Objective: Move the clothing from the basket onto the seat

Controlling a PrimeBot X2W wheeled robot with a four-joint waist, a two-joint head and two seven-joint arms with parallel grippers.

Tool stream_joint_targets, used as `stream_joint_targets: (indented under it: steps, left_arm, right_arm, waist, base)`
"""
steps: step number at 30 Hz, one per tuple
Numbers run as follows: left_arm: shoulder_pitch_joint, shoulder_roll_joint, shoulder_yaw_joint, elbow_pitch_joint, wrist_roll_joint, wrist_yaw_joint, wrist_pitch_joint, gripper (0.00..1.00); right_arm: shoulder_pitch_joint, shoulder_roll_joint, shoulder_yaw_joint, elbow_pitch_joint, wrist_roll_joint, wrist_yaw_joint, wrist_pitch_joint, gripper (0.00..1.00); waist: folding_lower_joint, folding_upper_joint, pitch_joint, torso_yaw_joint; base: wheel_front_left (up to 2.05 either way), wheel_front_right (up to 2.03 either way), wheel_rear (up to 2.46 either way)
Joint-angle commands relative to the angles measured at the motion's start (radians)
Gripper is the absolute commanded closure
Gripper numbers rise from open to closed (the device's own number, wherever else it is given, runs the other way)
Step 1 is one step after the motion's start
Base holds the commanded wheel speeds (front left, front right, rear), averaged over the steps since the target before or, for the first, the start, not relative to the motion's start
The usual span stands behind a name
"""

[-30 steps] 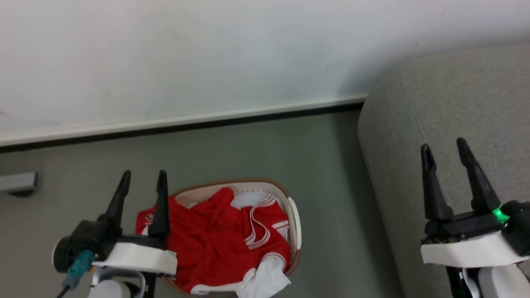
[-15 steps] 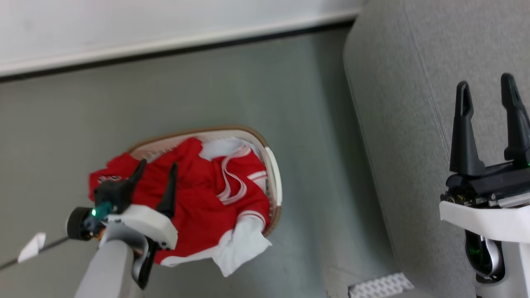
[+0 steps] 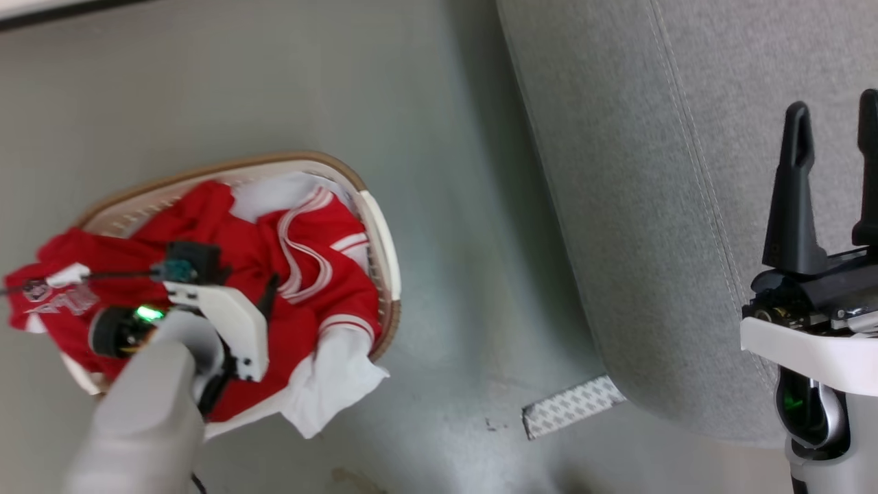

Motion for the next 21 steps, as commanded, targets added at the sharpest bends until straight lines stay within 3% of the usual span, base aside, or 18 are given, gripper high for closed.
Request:
stream_joint_targets:
  steps: [1, 10, 18, 19, 21]
  left_arm:
    - [-0.03, 0.025, -0.013, 0.023, -0.015, 0.002, 0.01, 0.0]
    - [-0.172, 0.097, -0.019, 0.186, -0.04, 0.005, 0.089, 0.0]
    - [-0.209, 0.105, -0.044, 0.247, -0.049, 0.002, 0.123, 0.0]
    - [-0.212, 0.103, -0.046, 0.25, -0.052, 0.002, 0.122, 0.16]
    - [-0.214, 0.101, -0.052, 0.254, -0.056, 0.001, 0.109, 1.0]
  right_arm:
    - [-0.018, 0.004, -0.003, -0.011, 0.015, -0.002, 0.0, 0.0]
    - [-0.045, 0.004, 0.009, -0.029, 0.067, -0.002, 0.001, 0.0]
    - [-0.049, 0.004, 0.02, -0.021, 0.082, -0.002, 0.0, 0.0]
    - [-0.051, 0.004, 0.018, -0.019, 0.082, -0.002, 0.0, 0.0]
    - [-0.054, 0.004, 0.014, -0.017, 0.083, -0.002, 0.0, 0.0]
  waist:
    - [-0.0002, 0.0, 0.05, -0.043]
    - [-0.0002, 0.0, 0.149, -0.101]
    - [-0.0002, 0.0, 0.185, -0.118]
    - [-0.0002, 0.0, 0.186, -0.117]
    - [-0.0002, 0.0, 0.186, -0.114]
  base:
    - [0.0, 0.0, 0.0]
    - [0.0, 0.0, 0.0]
    - [0.0, 0.0, 0.0]
    - [0.0, 0.0, 0.0]
    - [0.0, 0.0, 0.0]
